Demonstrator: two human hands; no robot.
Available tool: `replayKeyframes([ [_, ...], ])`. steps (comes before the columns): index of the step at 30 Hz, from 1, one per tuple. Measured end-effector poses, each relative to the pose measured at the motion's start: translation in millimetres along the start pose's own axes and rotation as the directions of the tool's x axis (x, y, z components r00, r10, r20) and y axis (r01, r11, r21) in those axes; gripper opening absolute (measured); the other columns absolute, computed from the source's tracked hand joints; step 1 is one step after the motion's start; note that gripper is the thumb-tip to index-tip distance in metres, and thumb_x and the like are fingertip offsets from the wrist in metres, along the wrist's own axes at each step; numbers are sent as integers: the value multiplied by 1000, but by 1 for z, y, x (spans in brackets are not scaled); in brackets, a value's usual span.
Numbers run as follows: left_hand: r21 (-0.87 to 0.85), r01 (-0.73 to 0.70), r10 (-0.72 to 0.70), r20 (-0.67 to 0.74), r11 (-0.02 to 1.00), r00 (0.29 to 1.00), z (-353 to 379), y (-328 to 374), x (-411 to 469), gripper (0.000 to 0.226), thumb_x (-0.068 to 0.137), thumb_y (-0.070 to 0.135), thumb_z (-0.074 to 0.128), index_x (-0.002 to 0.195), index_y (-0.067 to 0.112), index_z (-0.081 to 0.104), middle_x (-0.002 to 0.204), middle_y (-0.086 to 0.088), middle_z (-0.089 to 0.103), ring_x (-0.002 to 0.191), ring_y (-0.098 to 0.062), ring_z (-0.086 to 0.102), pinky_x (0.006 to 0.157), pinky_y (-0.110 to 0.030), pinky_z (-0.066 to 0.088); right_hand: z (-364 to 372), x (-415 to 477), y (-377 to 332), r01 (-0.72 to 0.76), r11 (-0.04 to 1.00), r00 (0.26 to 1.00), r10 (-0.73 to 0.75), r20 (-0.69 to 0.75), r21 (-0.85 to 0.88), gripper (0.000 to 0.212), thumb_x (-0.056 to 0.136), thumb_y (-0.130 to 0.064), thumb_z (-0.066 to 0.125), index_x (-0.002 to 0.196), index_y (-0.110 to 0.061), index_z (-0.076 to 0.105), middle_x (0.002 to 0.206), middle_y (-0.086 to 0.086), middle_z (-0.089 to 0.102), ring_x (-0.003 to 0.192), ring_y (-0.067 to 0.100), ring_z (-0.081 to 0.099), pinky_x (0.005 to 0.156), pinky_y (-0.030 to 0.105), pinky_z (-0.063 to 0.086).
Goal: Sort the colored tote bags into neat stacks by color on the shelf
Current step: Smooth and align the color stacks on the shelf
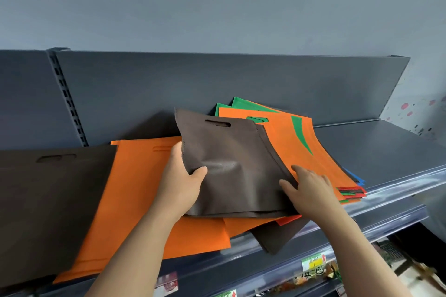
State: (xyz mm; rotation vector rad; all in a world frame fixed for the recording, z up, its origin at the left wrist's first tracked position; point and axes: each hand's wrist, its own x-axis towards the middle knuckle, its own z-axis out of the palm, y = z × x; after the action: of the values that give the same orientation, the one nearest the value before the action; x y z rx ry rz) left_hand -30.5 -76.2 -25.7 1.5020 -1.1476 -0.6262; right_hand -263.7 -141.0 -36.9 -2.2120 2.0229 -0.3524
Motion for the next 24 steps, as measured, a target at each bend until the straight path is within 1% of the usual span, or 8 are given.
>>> replayKeyframes([
  [2,-40,-15,15,-2,999,1000,-18,0,0,57,87,6,62,135,29,40,122,17,57,106,4,54,87,-14,41,5,-3,-15,5,999,1000,-6,18,50,44,95,-44,40,124,-12,49,123,9,59,119,29,49,104,41,26],
  [4,-60,-27,26,-12,998,1000,-38,0,-1,59,88,6,62,137,29,40,124,18,57,110,5,53,94,-18,42,7,-8,-33,-1,992,1000,0,8,124,43,96,-43,40,123,-10,49,123,12,59,119,32,49,104,42,30],
  [8,-36,-54,53,-46,998,998,-84,-7,-5,61,87,8,63,138,33,38,128,20,55,116,4,51,97,-19,40,12,-16,-76,25,954,1000,-27,3,298,51,94,-40,48,135,-10,42,114,10,62,113,32,53,98,43,39],
  [13,63,-36,41,-79,997,996,-150,-25,-14,69,88,11,62,142,39,30,134,22,49,124,0,45,108,-32,36,29,-36,-137,79,890,997,-73,-30,450,56,86,-24,63,137,-11,43,86,-1,61,93,24,59,75,31,41],
  [17,137,-1,19,-132,991,991,-210,-44,-22,69,85,11,64,140,40,32,134,23,49,125,-2,45,108,-35,36,42,-54,-188,86,824,996,-66,-55,560,55,80,-14,70,132,-14,51,107,3,63,99,22,61,85,35,49],
  [19,182,40,-12,-151,983,988,-240,-53,-27,71,84,14,66,142,37,31,138,19,47,128,-6,44,109,-39,36,49,-64,-215,121,795,993,-93,-77,594,54,80,-12,69,131,-17,51,107,0,64,94,19,60,83,33,50],
  [21,234,99,-57,-180,967,982,-267,-63,-32,75,84,17,68,146,30,29,143,13,44,130,-10,42,108,-33,34,56,-75,-240,161,786,987,-128,-98,597,52,82,-11,67,131,-19,51,97,-7,59,88,13,56,77,28,46],
  [24,298,180,-114,-225,937,968,-302,-76,-41,74,84,17,68,147,17,29,145,6,41,132,-14,39,95,-22,31,68,-89,-272,188,772,982,-159,-103,606,54,85,-10,65,135,-20,48,97,-7,57,89,10,52,78,24,43],
])
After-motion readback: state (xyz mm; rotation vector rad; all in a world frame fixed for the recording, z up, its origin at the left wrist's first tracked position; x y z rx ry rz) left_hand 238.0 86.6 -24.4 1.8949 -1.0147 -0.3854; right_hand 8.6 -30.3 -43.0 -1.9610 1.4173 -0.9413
